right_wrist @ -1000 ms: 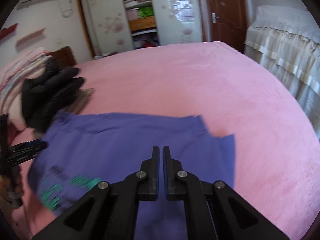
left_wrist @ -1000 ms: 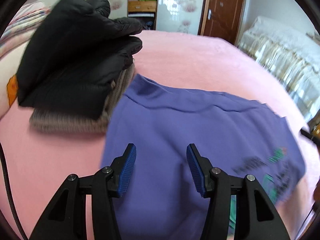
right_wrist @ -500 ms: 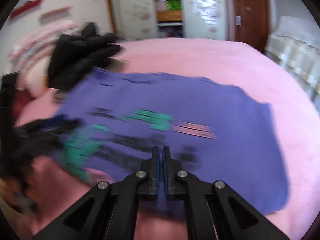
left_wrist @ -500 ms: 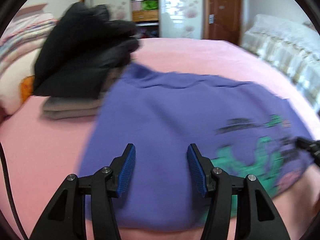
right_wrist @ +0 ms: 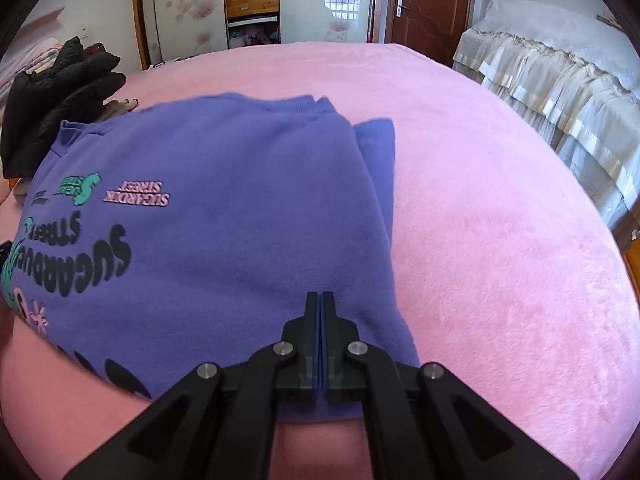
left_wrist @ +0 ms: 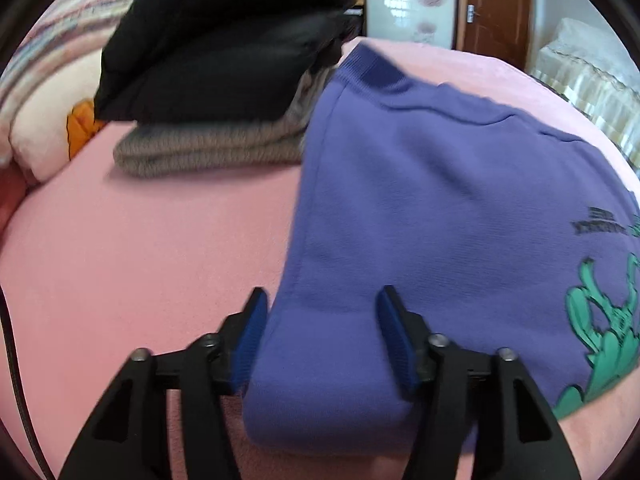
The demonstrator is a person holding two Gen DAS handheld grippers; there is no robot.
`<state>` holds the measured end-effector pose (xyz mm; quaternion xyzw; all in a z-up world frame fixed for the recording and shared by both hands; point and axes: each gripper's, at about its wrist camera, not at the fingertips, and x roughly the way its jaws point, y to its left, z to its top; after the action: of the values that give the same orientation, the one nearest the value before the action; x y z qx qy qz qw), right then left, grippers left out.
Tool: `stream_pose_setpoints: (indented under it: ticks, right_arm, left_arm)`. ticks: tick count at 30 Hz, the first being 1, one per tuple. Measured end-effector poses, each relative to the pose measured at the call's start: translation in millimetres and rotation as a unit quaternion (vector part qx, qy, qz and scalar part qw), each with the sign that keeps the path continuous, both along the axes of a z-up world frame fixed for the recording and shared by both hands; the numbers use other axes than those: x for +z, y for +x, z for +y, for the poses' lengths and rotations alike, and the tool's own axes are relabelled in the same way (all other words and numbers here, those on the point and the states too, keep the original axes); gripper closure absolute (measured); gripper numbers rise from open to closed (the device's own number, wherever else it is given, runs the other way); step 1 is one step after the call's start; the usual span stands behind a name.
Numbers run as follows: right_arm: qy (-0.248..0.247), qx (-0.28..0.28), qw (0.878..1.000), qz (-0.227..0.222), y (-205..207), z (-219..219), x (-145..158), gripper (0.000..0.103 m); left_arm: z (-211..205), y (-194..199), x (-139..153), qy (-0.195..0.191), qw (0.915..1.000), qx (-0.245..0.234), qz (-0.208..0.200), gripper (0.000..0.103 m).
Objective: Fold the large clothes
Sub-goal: 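Press the folded hoodie flat with both grippers, then grasp the side edge of the purple hoodie with the left gripper and lift it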
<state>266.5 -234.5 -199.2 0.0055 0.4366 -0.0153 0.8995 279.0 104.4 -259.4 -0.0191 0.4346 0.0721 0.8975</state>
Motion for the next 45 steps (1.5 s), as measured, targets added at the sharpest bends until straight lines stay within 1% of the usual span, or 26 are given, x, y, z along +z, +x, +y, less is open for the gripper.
stream_pose_setpoints:
  ticks: [2,6,8,10,11,12,13,16,20,23,25,28,29,32,33,35,36,37,38,41,45]
  right_arm:
    - [0.009,-0.001,1.0,-0.002,-5,-2,-2,0.103]
    - [0.004,-0.001,1.0,0.004,-8,-1,-1,0.103]
    - [-0.016,-0.001,1.0,0.012,-6,4,4,0.103]
    - [-0.025,-0.007,0.999,0.019,-6,8,11,0.103]
    - [-0.018,-0.014,1.0,0.021,-8,9,18,0.1]
    - [-0.006,-0.02,1.0,0.019,-11,9,23,0.099]
    - [0.017,-0.023,0.999,0.017,-16,8,30,0.097]
    - [0.061,-0.025,0.998,0.007,-31,11,47,0.096]
    - [0.078,-0.01,0.997,-0.021,-63,31,72,0.096]
    - [0.082,0.01,0.996,-0.042,-84,48,89,0.096]
    - [0.082,0.031,0.995,-0.054,-94,61,100,0.096]
    - [0.076,0.067,0.993,-0.066,-96,83,112,0.096]
    - [0.071,0.077,0.992,-0.068,-94,90,115,0.097]
    - [0.074,0.104,0.989,-0.073,-75,110,120,0.097]
    - [0.074,0.111,0.988,-0.073,-67,116,120,0.097]
    - [0.087,0.132,0.985,-0.066,-42,130,118,0.097]
    - [0.09,0.137,0.984,-0.064,-32,135,117,0.097]
    - [0.091,0.142,0.984,-0.063,-18,142,115,0.097]
    - [0.088,0.145,0.984,-0.063,-6,149,113,0.097]
    - [0.082,0.143,0.984,-0.062,25,164,108,0.097]
    - [0.083,0.139,0.985,-0.064,52,177,105,0.097]
  left_arm:
    - [5,3,-3,-0.018,0.9998,0.006,0.005,0.038]
    - [8,3,2,-0.026,0.9996,0.011,0.006,0.038]
    - [15,1,8,-0.05,0.9984,0.025,0.008,0.038]
    - [25,-6,20,-0.084,0.9952,0.049,0.012,0.038]
    - [28,-10,25,-0.092,0.9941,0.057,0.01,0.038]
    - [32,-19,33,-0.103,0.9926,0.065,0.004,0.038]
    - [35,-24,38,-0.109,0.9918,0.067,0.0,0.038]
    - [41,-48,55,-0.149,0.9866,0.066,-0.012,0.038]
    - [44,-84,63,-0.213,0.9751,0.061,-0.008,0.038]
    - [37,-103,64,-0.24,0.9694,0.053,0.0,0.038]
    - [27,-116,64,-0.256,0.9659,0.04,0.001,0.038]
    - [17,-120,55,-0.264,0.9643,0.024,0.006,0.038]
    - [14,-119,50,-0.274,0.9615,0.02,0.011,0.038]
    - [7,-112,30,-0.326,0.9452,0.009,0.017,0.038]
    - [5,-107,21,-0.347,0.9377,0.005,0.02,0.038]
    - [2,-97,6,-0.389,0.9208,0.001,0.022,0.038]
    - [1,-91,-2,-0.416,0.9093,-0.003,0.019,0.038]
    - [1,-85,-8,-0.435,0.9004,-0.005,0.016,0.038]
    - [1,-79,-14,-0.45,0.8931,-0.007,0.01,0.038]
    - [2,-65,-24,-0.469,0.8833,-0.009,-0.007,0.038]
    - [4,-50,-33,-0.49,0.8713,-0.021,-0.025,0.038]
